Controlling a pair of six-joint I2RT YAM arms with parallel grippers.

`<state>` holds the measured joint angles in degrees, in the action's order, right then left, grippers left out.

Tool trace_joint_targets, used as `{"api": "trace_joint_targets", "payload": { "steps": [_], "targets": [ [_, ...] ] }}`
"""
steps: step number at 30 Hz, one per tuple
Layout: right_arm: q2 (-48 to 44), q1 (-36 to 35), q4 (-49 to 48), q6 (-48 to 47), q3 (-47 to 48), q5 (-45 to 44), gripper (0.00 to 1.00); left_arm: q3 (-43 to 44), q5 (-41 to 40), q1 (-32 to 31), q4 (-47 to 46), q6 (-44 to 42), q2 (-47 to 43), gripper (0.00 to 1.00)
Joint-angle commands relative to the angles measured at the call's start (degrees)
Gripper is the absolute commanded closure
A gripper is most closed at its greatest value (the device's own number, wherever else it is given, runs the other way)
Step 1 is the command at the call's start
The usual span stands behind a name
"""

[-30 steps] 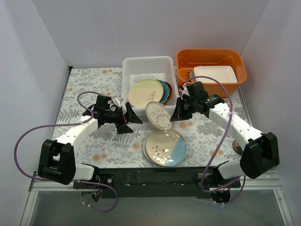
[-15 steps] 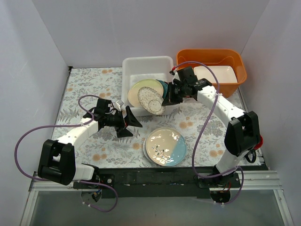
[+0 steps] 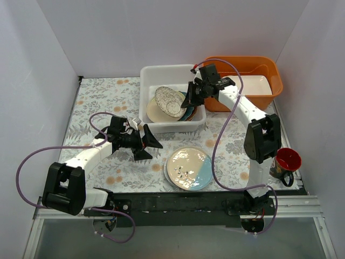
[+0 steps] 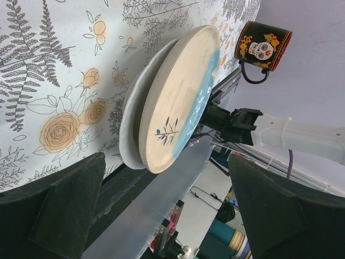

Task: Place the plates into the plastic bin on the countertop
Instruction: Place the plate in the plastic bin.

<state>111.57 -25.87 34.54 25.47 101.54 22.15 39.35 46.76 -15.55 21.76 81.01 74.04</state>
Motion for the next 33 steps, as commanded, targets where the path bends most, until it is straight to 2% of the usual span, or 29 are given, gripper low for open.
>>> {"api": "trace_joint_targets", "payload": {
  "steps": [1, 17, 26, 33],
  "targets": [
    [0.1, 1.5, -4.0, 2.3, 2.4, 3.0, 0.99, -0.9, 1.8, 0.2, -3.0, 0.3, 0.3, 0.02],
    [3.0, 3.6, -3.8, 2.1, 2.6, 2.8, 0.99, -3.2, 1.8, 0.2, -4.1, 1.7, -1.5, 0.02],
    [3.8, 3.5, -5.5, 1.6, -2.7, -0.4, 0.98, -3.6, 2.0, 0.1, -5.1, 1.5, -0.5, 0.02],
    [5.1, 3.5, -5.7, 1.9, -2.5, -0.8, 0.93, -3.5, 2.5, 0.1, -5.2, 1.9, -0.9, 0.02]
  ]
}}
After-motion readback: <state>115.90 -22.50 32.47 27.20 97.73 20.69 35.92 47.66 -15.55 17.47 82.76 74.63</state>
